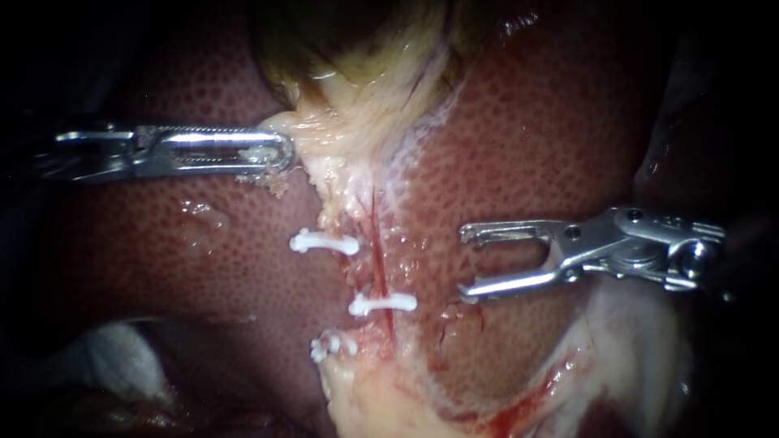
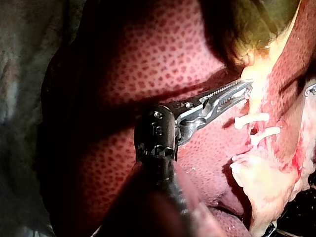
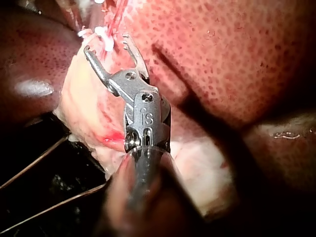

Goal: Going back first clip right tube

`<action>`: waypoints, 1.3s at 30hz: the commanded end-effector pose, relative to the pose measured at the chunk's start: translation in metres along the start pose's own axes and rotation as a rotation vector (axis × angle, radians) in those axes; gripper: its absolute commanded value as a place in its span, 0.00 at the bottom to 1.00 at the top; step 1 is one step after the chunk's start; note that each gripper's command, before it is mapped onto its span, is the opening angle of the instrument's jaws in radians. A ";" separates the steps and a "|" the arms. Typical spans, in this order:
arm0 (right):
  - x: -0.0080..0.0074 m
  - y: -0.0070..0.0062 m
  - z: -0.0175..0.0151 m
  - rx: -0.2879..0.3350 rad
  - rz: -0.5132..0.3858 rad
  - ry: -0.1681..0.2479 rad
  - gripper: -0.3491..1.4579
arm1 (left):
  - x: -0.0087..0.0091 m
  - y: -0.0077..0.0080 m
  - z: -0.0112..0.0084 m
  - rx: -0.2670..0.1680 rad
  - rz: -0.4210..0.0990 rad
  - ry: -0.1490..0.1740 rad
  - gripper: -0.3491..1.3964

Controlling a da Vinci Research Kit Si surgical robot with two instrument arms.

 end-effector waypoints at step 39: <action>0.0006 0.0002 -0.0011 0.005 -0.064 -0.001 0.47 | -0.0046 -0.0017 0.0077 -0.013 0.022 -0.073 0.00</action>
